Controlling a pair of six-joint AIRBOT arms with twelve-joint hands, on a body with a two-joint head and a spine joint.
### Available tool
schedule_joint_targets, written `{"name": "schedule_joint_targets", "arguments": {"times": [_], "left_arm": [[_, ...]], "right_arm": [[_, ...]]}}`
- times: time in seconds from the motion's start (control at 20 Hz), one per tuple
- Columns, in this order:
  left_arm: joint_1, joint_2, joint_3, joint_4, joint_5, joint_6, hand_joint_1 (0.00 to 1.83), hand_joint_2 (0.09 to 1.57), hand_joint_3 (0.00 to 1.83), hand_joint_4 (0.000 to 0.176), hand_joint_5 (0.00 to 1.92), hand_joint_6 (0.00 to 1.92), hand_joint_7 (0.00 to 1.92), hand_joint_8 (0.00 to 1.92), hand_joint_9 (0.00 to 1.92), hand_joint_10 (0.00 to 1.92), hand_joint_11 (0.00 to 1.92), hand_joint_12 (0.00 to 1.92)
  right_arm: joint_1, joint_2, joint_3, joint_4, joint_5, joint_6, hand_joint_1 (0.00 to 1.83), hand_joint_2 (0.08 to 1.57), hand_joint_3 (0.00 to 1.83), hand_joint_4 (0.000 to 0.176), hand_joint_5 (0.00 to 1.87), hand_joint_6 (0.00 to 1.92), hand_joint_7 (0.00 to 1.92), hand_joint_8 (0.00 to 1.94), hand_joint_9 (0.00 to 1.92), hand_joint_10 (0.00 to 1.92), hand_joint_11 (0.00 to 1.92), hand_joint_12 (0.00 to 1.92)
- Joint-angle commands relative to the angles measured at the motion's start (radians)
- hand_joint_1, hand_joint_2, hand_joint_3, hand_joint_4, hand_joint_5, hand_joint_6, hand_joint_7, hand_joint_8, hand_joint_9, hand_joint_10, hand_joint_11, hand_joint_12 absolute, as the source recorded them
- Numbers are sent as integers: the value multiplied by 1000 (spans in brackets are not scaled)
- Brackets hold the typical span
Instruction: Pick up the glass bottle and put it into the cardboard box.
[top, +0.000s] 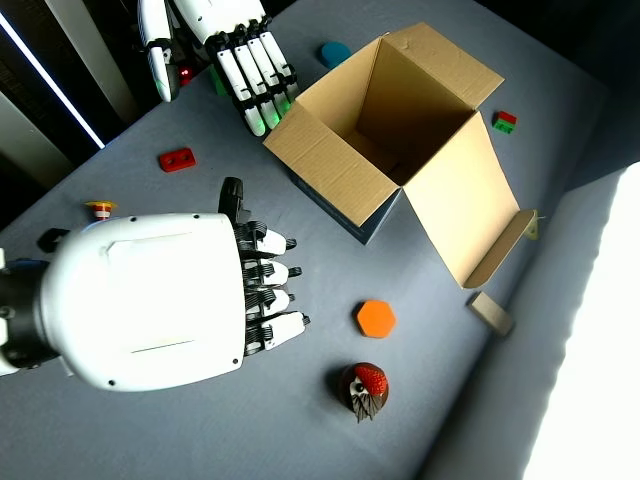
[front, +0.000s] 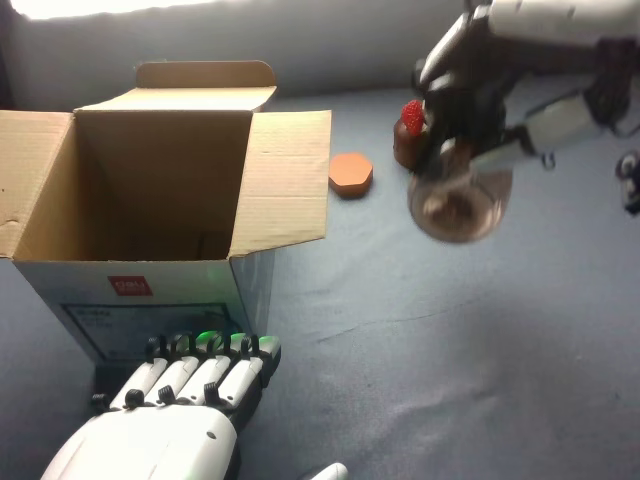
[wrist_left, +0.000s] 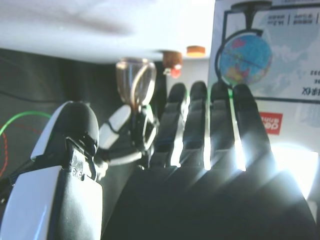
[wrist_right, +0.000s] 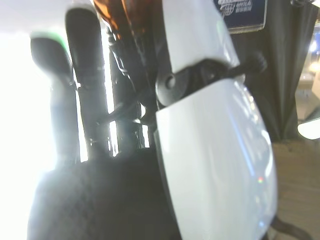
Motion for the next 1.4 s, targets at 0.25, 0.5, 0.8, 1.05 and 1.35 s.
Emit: {"name": "schedule_joint_targets", "arguments": {"times": [0.25, 0.5, 0.8, 1.05, 1.35], "left_arm": [[-2, 3, 1, 84, -72, -14, 116, 1219, 0, 0, 117, 4, 125, 8, 84, 15, 16, 10], [-1, 2, 2, 84, -72, -14, 102, 1221, 3, 0, 112, 3, 108, 1, 59, 0, 0, 0], [5, -2, 8, 92, -73, -34, 192, 1202, 0, 0, 132, 18, 118, 8, 63, 6, 5, 2], [7, -3, 7, 92, -73, -34, 141, 1213, 1, 0, 116, 7, 102, 0, 68, 3, 0, 0], [8, -3, 7, 92, -73, -34, 123, 1219, 2, 0, 107, 14, 111, 7, 55, 8, 3, 2]], "right_arm": [[104, 31, -15, 37, 65, 44, 1386, 1089, 1, 0, 903, 1007, 1160, 724, 917, 1249, 661, 1614], [184, 39, -57, 38, 60, 69, 1386, 1092, 0, 0, 893, 1012, 1136, 760, 936, 1236, 709, 1575], [219, 34, -73, 67, 67, 89, 1386, 1088, 0, 0, 911, 993, 1154, 738, 926, 1239, 677, 1590], [205, -2, -73, 140, 97, 35, 1386, 1089, 0, 0, 905, 998, 1152, 731, 927, 1246, 690, 1601], [198, -51, -71, 221, 141, -43, 1387, 1089, 0, 0, 900, 1000, 1148, 737, 940, 1237, 694, 1589]]}}
